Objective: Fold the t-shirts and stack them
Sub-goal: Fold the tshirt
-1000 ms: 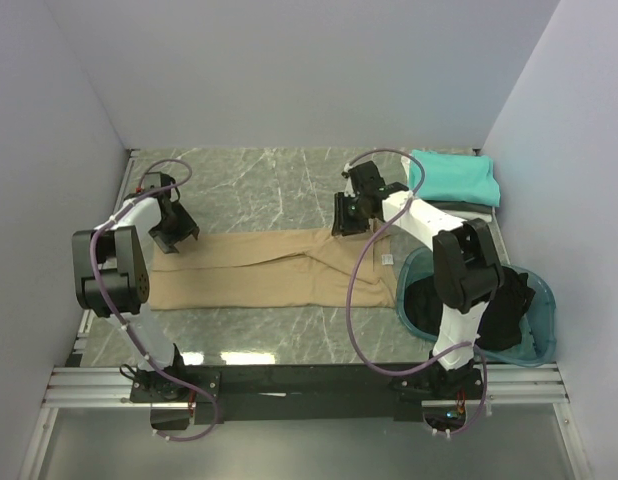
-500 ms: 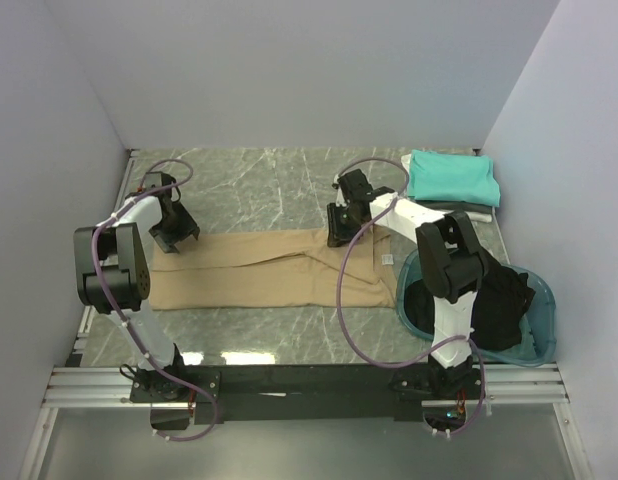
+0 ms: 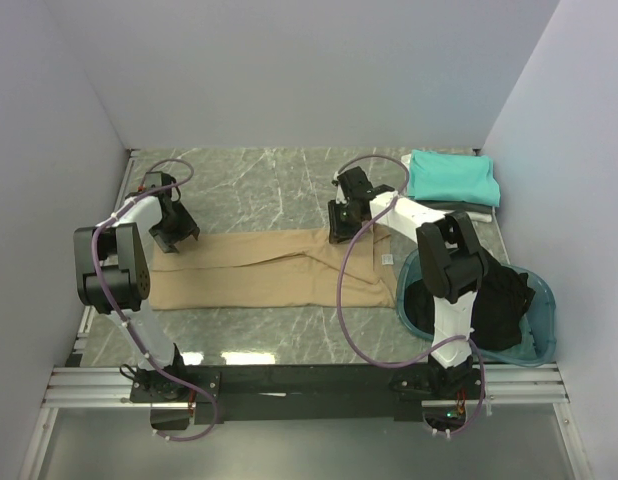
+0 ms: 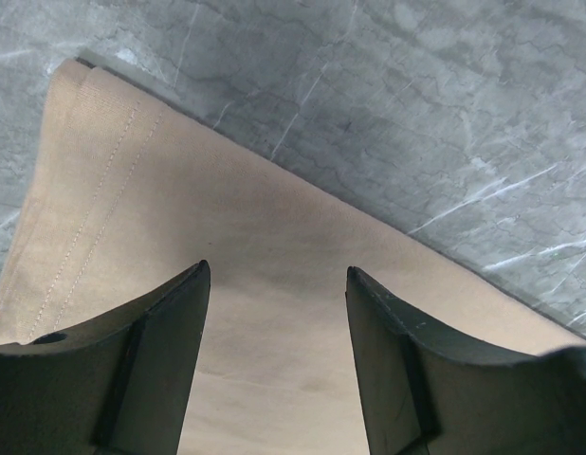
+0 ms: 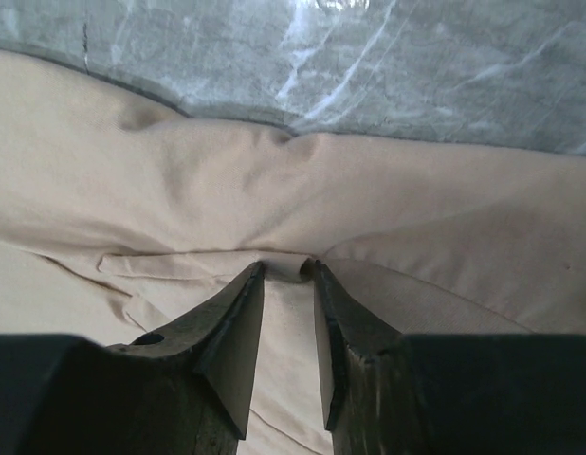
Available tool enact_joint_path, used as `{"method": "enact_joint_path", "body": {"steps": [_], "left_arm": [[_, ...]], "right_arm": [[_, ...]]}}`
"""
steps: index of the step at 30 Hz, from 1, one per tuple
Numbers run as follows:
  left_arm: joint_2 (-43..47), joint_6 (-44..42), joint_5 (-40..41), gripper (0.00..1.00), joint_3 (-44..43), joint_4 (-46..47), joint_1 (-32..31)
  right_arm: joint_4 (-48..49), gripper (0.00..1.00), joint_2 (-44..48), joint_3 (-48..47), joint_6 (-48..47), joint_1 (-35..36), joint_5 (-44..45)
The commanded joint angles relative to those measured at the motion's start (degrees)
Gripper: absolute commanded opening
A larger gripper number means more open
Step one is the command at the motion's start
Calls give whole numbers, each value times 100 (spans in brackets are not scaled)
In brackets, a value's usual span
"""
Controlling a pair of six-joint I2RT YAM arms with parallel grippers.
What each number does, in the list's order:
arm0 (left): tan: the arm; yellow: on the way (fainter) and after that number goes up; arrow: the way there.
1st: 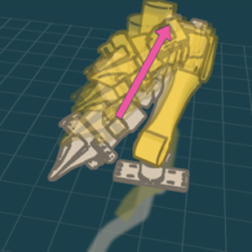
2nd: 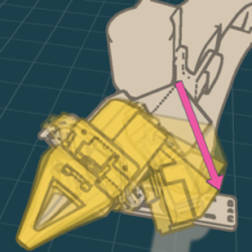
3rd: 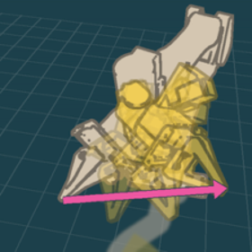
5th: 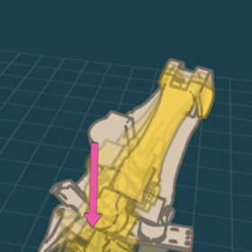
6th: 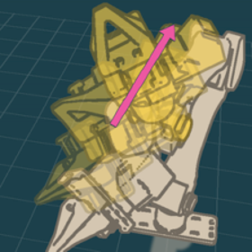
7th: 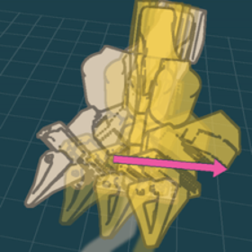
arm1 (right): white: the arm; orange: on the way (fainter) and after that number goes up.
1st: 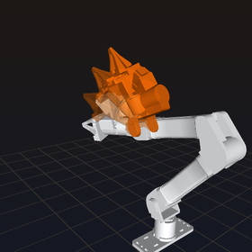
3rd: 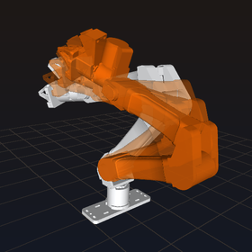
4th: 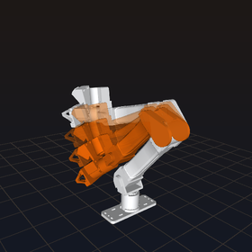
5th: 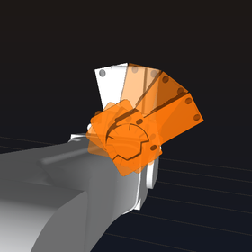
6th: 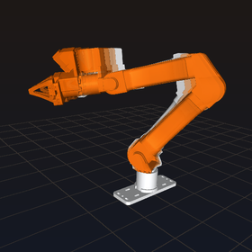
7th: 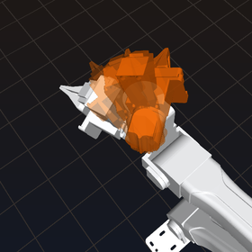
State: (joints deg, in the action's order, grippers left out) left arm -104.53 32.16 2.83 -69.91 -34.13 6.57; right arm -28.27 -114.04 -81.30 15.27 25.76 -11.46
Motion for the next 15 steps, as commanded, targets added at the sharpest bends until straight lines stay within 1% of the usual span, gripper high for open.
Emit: {"method": "enact_joint_path", "body": {"steps": [1,4,7,8,10,11,13,14,15], "left_arm": [[108,-70,-2,65,-67,29,20],[152,-78,16,65,-5,29,20],[196,-79,16,65,56,38,20],[214,-79,16,65,65,47,20],[249,-79,24,65,109,47,20],[266,-87,16,65,118,55,20],[302,-96,16,65,162,47,20],[328,-114,16,65,179,47,20],[328,-114,24,65,179,47,20]], "right_arm": [[76,34,5,-325,-120,43,101],[59,29,-48,-361,-138,52,4],[76,22,-31,-317,-138,52,-145],[33,18,-22,-308,-138,43,-172],[6,14,31,-212,-129,43,-225],[15,9,66,-150,-129,43,-242],[6,4,180,8,-94,43,-268],[-3,1,285,130,-68,52,-277],[15,0,355,132,-68,52,-277]]}}
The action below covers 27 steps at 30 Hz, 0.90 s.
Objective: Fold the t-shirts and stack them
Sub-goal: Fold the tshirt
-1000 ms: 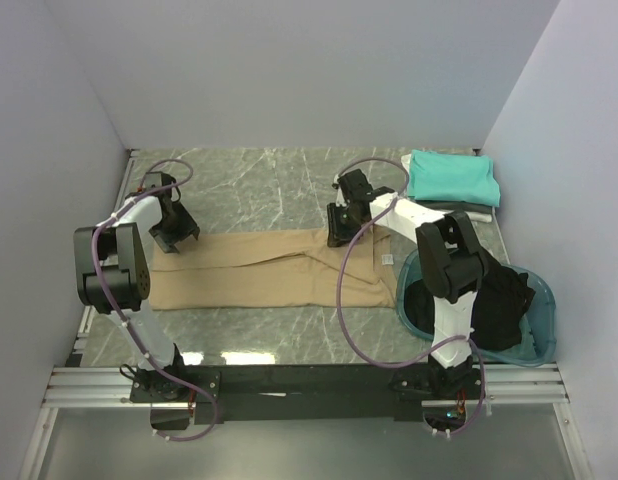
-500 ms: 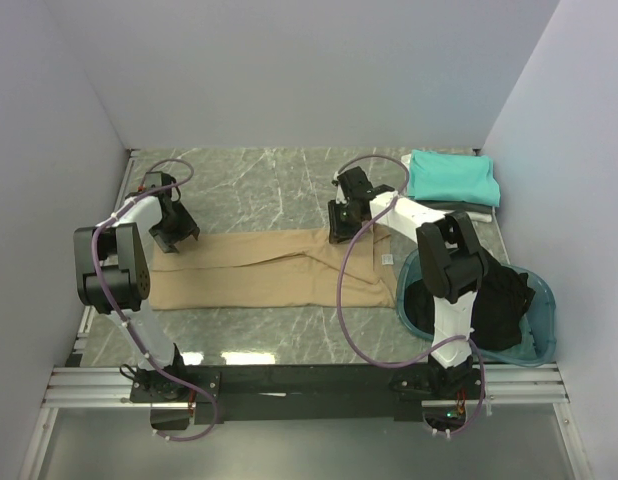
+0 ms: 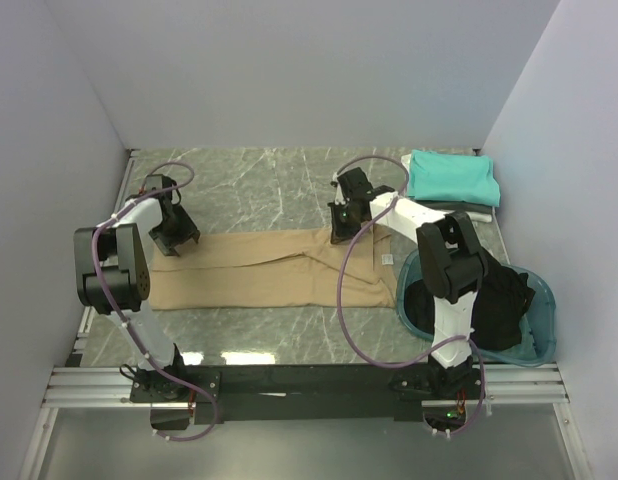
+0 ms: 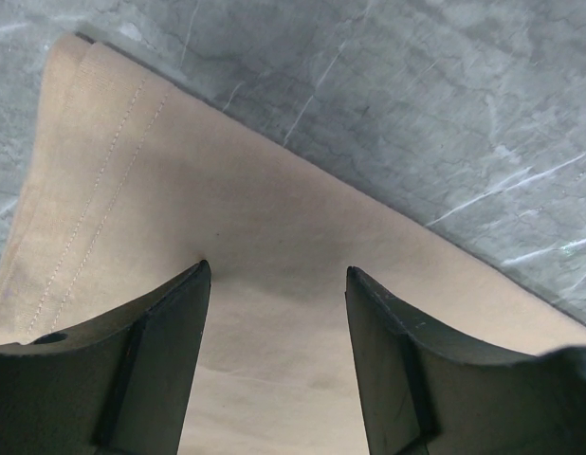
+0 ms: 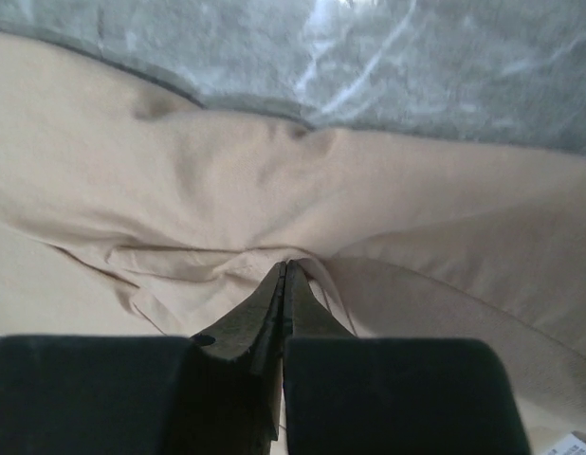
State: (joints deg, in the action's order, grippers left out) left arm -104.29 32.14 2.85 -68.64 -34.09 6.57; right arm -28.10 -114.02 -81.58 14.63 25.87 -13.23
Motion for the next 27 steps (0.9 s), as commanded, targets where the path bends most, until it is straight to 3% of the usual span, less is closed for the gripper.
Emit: {"method": "enact_joint_path", "body": {"steps": [1,27], "left_arm": [[348,-120,22,65,79,42,20],[1033,-401,-162,64,958,236,20]], "right_arm": [[15,0,432,308,48,50,-109],[138,0,1927,1689,1120,1420,523]]}}
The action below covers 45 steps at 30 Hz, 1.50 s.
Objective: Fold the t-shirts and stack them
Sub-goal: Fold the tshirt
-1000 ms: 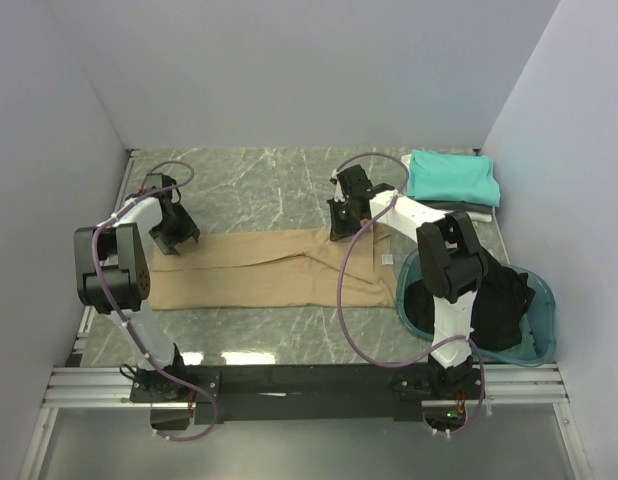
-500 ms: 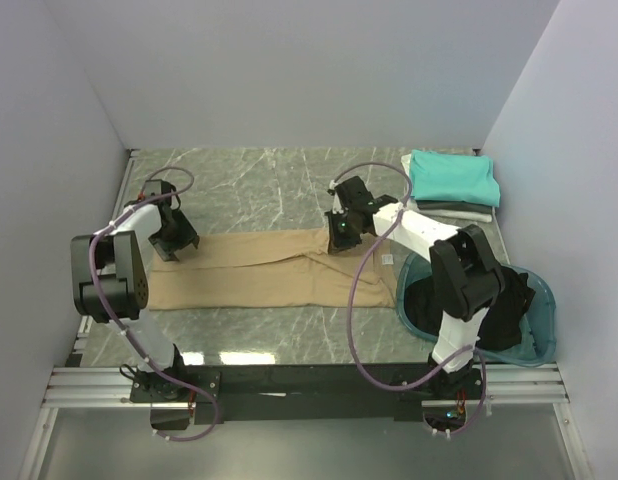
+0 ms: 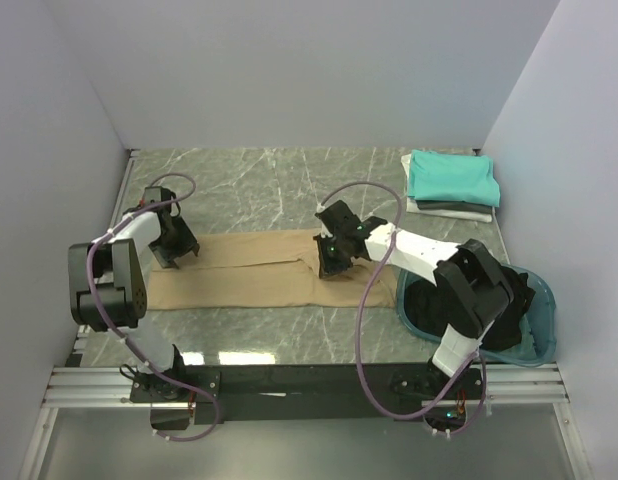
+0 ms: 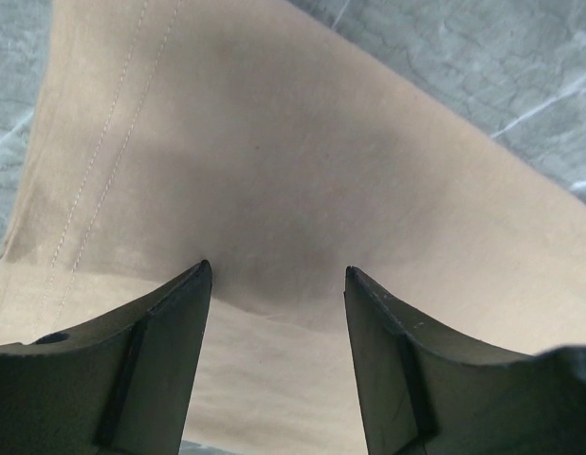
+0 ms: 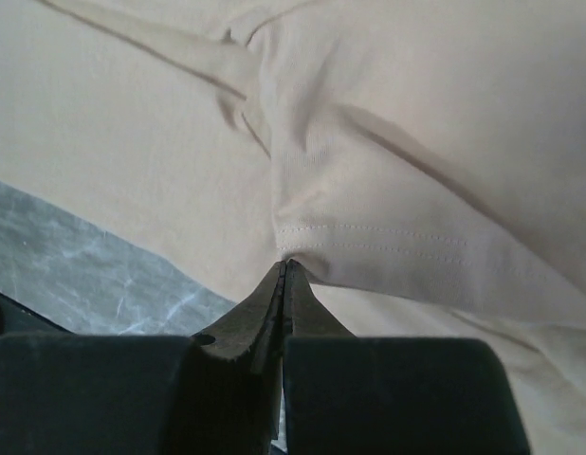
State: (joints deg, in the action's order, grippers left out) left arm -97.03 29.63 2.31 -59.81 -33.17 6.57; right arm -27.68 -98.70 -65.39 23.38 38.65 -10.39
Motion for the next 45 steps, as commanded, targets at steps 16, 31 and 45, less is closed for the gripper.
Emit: {"method": "enact_joint_path", "body": {"steps": [16,31,45], "left_arm": [[545,-238,-116,64,374,197,55],[607,-10,-90,64,-48,65,-15],[607,-36,42,64,-101,-93,-42]], "right_arm": [[-53,0,448,166,571,775,371],[-413,29,783,-237,327,398,837],[-238,36,-229,-493,-167,397,732]]}}
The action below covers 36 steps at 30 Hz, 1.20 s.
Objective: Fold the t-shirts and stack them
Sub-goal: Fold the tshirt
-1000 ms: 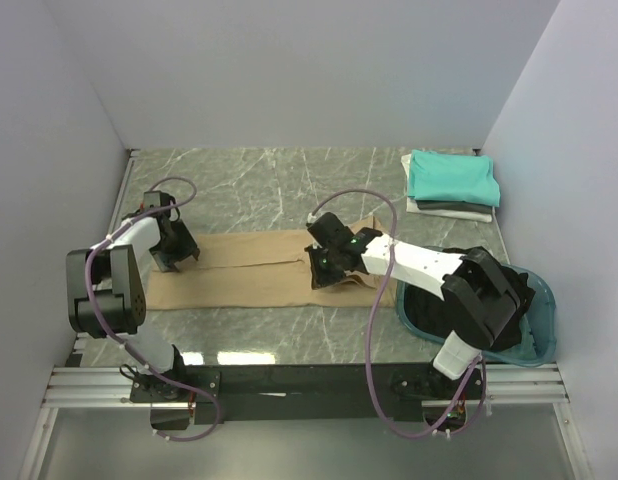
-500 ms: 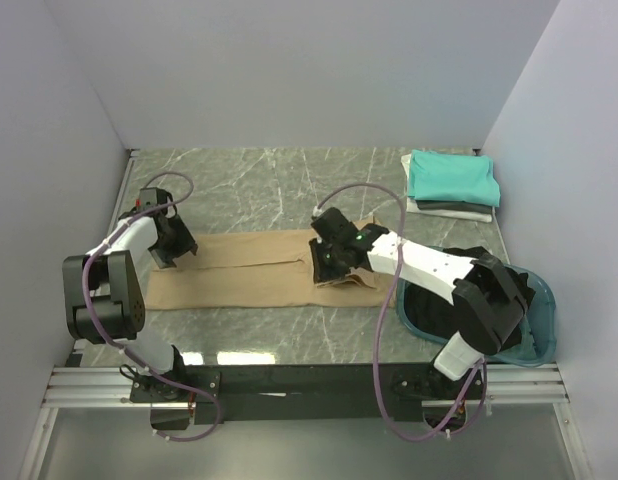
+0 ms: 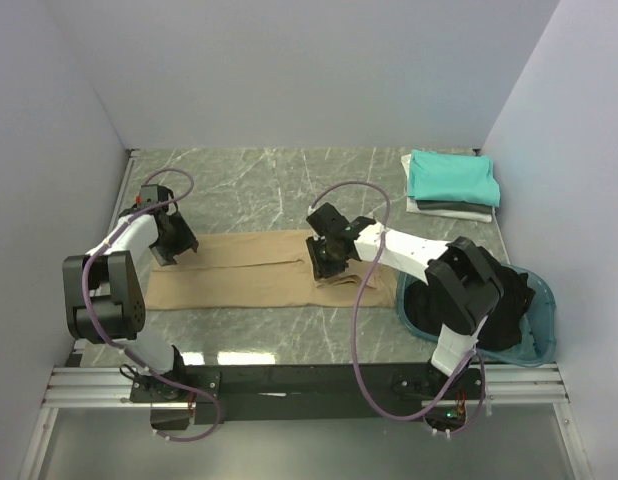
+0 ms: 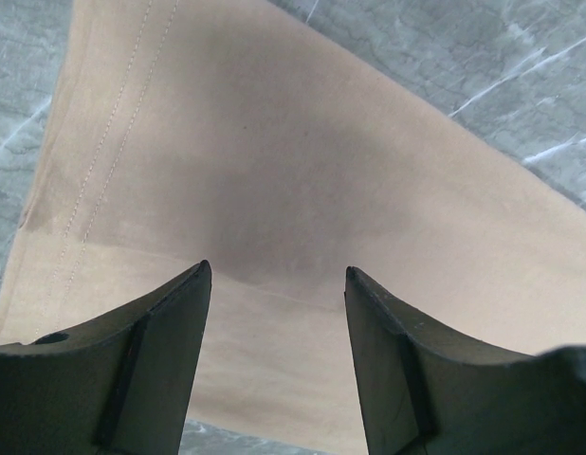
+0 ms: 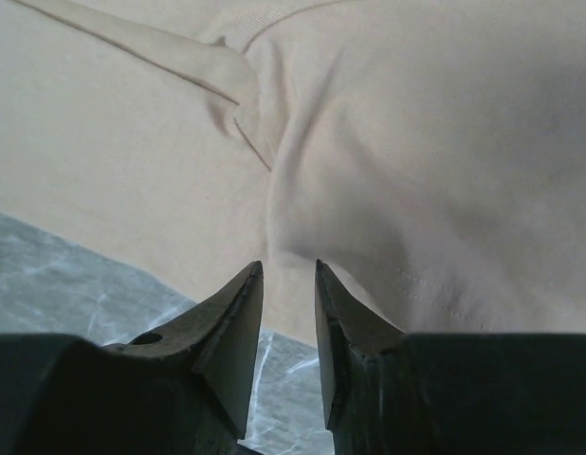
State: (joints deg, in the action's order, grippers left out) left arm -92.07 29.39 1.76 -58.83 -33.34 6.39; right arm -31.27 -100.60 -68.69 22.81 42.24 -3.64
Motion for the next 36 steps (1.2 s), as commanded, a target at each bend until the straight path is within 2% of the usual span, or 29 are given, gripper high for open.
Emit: {"method": "enact_joint_path", "body": {"steps": [1,8,19,22,25,31,36], "left_arm": [[111,-12,97,64,-199,-85,-24],[93,-65,79,65,-208,-111,-24],[-4,-223,61,65,-270,-85,-15],[-39,-284,70,65,-278,-76,-15],[-83,-319,61,65,-278,-50,-7],[-153,-284,17,65,-313,-14,-6],[-171,-293,35,65,-314,-6,11]], "right_arm": [[129,36,-65,-119,-110,39,56],[226,38,-302,-154,-84,100,-40],[77,39,-654,-303,66,250,267],[15,33,-689,-382,145,258,355],[-46,19,-733,-418,215,259,355],[-99,3,-786,-426,189,250,303],[-354,0,-611,-558,180,250,110]]}}
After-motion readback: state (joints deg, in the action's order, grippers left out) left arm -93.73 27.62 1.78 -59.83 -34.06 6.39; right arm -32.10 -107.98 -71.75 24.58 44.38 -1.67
